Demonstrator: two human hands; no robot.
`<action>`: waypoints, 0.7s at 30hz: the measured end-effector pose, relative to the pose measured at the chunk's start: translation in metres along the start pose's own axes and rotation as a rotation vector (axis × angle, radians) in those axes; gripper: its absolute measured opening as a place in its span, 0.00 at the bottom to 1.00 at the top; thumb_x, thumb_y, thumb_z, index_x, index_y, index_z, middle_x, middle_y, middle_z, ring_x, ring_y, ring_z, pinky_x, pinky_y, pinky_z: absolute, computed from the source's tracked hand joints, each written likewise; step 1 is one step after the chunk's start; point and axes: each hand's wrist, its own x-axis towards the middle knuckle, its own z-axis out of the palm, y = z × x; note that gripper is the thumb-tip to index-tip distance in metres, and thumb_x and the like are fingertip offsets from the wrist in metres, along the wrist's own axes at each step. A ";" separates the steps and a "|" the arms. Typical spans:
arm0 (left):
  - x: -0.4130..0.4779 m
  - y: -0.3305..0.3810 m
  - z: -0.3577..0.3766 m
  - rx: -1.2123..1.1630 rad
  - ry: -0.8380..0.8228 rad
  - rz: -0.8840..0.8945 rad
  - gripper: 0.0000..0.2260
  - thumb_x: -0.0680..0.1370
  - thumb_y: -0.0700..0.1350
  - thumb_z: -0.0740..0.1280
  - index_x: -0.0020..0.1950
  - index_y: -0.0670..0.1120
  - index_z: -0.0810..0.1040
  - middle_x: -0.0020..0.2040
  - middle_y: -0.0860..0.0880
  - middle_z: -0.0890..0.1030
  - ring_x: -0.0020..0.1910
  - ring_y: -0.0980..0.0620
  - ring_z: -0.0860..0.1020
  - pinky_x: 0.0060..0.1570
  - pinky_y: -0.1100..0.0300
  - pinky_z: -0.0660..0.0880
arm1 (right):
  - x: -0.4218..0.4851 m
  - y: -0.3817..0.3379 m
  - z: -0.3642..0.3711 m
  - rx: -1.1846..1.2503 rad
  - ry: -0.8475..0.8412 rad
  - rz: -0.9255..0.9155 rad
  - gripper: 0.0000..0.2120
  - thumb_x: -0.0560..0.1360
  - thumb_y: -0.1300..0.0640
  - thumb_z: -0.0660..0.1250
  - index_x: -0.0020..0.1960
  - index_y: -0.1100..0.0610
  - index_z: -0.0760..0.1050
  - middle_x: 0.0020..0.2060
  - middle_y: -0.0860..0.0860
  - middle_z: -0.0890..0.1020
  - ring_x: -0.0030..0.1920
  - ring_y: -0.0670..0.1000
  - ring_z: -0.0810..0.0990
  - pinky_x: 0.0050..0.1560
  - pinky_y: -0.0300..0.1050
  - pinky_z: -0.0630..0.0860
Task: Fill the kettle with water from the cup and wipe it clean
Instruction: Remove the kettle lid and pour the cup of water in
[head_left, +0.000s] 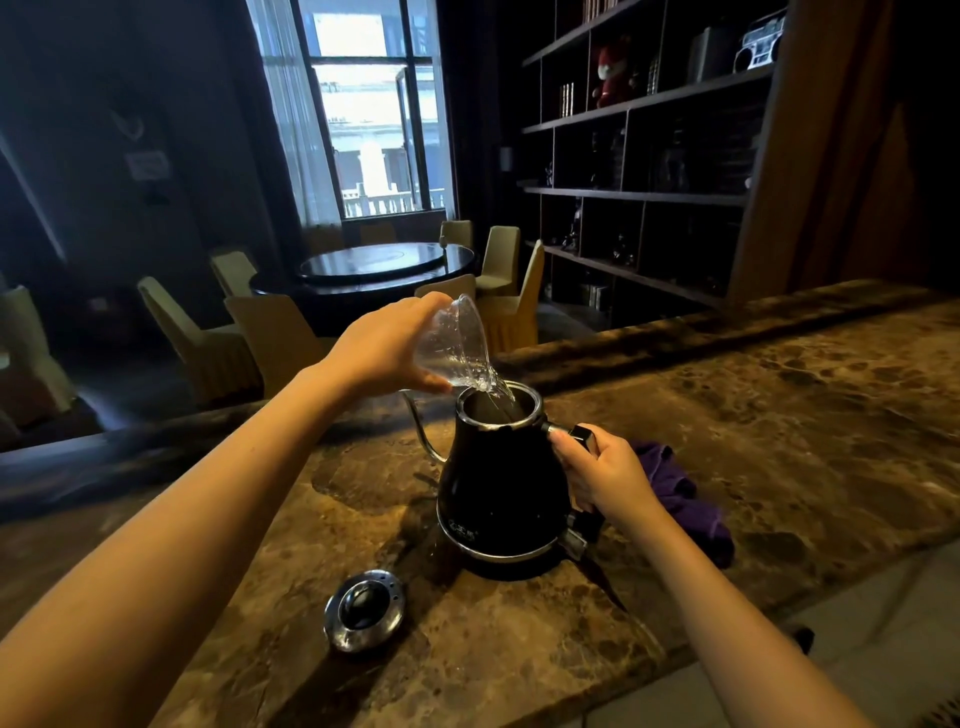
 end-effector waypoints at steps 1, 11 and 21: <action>0.000 0.001 -0.001 0.002 -0.002 0.002 0.40 0.63 0.52 0.77 0.70 0.49 0.62 0.66 0.46 0.74 0.60 0.45 0.74 0.51 0.57 0.69 | 0.000 0.000 0.000 0.010 0.000 0.001 0.15 0.76 0.56 0.62 0.32 0.56 0.64 0.17 0.44 0.65 0.17 0.45 0.62 0.20 0.41 0.57; 0.003 0.003 -0.004 0.102 0.002 0.047 0.41 0.63 0.52 0.77 0.71 0.49 0.61 0.67 0.45 0.73 0.62 0.44 0.73 0.56 0.51 0.72 | -0.001 -0.001 -0.002 0.004 -0.024 -0.003 0.14 0.76 0.54 0.62 0.34 0.57 0.65 0.18 0.45 0.65 0.18 0.46 0.63 0.21 0.42 0.58; 0.011 0.007 -0.003 0.238 0.093 0.157 0.37 0.63 0.51 0.77 0.69 0.49 0.65 0.63 0.44 0.76 0.59 0.44 0.74 0.57 0.53 0.71 | -0.001 0.001 -0.003 -0.007 -0.018 0.004 0.14 0.76 0.53 0.63 0.34 0.56 0.66 0.19 0.45 0.66 0.19 0.46 0.63 0.21 0.42 0.58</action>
